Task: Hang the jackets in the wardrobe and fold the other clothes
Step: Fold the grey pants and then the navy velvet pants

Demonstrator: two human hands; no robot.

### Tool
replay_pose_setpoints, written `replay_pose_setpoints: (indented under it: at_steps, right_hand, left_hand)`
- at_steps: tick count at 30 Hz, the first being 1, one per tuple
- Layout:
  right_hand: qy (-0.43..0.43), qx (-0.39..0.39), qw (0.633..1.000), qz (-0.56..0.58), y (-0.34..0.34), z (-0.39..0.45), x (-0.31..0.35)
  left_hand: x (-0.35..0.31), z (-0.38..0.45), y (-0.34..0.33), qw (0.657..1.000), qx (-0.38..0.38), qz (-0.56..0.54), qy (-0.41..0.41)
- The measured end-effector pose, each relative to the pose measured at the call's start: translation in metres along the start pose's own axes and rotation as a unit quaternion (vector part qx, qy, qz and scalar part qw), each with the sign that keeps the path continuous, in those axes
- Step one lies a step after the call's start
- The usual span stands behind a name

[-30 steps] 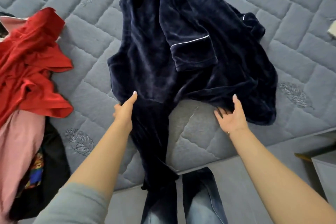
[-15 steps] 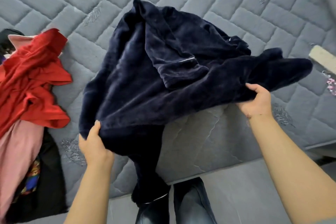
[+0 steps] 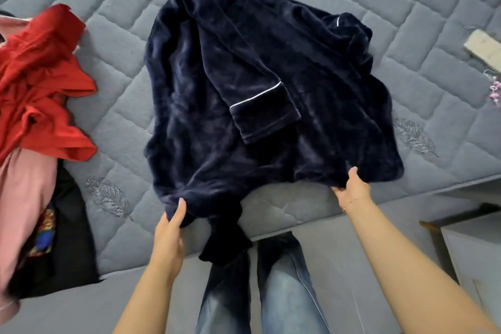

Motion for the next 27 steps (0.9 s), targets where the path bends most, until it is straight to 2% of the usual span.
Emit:
replay_pose_setpoints:
  at_steps: [2,3,5,6,8,11,13,15,17,19,23,27]
  right_hand:
    - [0.032,-0.018,0.999,-0.009,0.006,0.001,0.015]
    - [0.045,-0.030,0.998,0.007,0.010,0.001,0.023]
    - [0.059,-0.054,0.997,0.024,0.018,-0.004,0.034]
    - [0.054,-0.059,0.997,0.012,0.020,-0.007,0.033]
    - [0.013,-0.041,0.999,-0.018,0.022,-0.009,0.017]
    - [-0.064,0.007,0.997,-0.043,0.024,-0.016,-0.015]
    - [-0.049,-0.018,0.996,-0.075,0.033,-0.020,-0.023]
    - [0.030,-0.087,0.990,-0.107,0.045,-0.030,-0.013]
    - [0.119,-0.079,0.981,-0.134,0.038,-0.043,0.004]
    - [0.170,0.001,0.973,-0.155,0.015,-0.053,0.019]
    - [0.196,0.145,0.953,-0.179,-0.042,-0.048,0.058]
    - [0.208,0.210,0.934,-0.202,-0.094,-0.020,0.108]
  left_hand:
    - [-0.022,-0.004,0.009,0.994,-0.054,-0.068,-0.060]
    - [-0.032,-0.007,0.021,0.987,-0.110,-0.074,-0.091]
    - [-0.038,-0.019,0.045,0.966,-0.224,0.000,-0.129]
    - [-0.031,-0.023,0.055,0.958,-0.255,0.045,-0.120]
    - [-0.001,-0.019,0.065,0.959,-0.256,0.115,-0.048]
    - [0.034,-0.009,0.064,0.965,-0.207,0.138,0.076]
    - [0.025,-0.010,0.062,0.952,-0.241,0.180,0.055]
    - [-0.001,-0.016,0.052,0.924,-0.286,0.253,-0.024]
    - [-0.029,-0.022,0.019,0.920,-0.258,0.272,-0.110]
    - [-0.052,-0.023,-0.028,0.934,-0.186,0.261,-0.155]
    - [-0.089,-0.015,-0.124,0.962,-0.070,0.219,-0.145]
    - [-0.125,0.005,-0.201,0.965,-0.043,0.213,-0.144]
Point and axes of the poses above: each hand's wrist, its own z-axis towards the middle knuckle, its own y-axis out of the back of the hand, x = y × z, the point moved 8 cm from there along z, towards the middle knuckle, and after that the axes turned 7 degrees about y, right-handed, at the moved point
